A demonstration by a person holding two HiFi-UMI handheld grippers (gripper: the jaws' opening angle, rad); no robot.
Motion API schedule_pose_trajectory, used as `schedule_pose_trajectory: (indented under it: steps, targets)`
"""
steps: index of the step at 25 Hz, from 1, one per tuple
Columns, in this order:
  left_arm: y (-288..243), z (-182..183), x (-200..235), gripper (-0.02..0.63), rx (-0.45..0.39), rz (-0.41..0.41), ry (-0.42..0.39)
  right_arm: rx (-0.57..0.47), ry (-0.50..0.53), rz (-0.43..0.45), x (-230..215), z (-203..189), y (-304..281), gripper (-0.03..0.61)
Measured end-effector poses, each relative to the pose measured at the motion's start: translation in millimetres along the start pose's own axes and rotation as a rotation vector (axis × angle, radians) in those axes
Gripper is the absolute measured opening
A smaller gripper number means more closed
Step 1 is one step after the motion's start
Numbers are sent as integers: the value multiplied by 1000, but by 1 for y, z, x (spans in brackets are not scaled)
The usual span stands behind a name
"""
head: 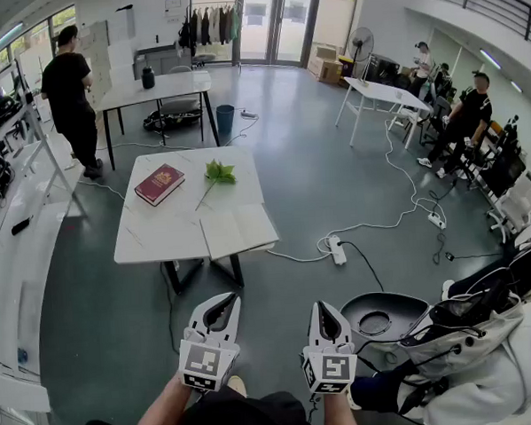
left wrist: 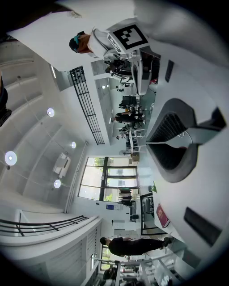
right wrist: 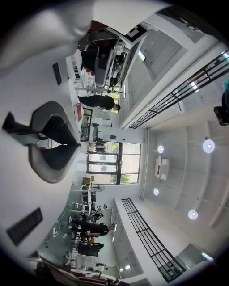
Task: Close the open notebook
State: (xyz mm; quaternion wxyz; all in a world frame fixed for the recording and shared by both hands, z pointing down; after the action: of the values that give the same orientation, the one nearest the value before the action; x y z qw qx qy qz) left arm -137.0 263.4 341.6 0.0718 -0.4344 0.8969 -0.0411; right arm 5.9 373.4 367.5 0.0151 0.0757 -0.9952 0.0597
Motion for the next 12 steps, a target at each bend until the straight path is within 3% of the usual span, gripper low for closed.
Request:
schedule_pose_trajectory:
  steps: [12]
  targets:
    - [6,-1,27,31,-12,-10,0,-8,-1,-12,24,6,-13,12]
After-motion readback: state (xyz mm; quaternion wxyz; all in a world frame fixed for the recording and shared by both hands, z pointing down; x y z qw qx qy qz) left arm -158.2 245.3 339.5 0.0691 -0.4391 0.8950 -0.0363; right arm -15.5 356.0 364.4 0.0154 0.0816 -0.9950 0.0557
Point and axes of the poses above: the fingertips, and each gripper's own axes: y backward along the fingers, x to its left, z out of its top, the point moved 1 cm from there along y, backward along the fingers, and after that the axes turned 13 degrees about z, right-handed, at the moved point
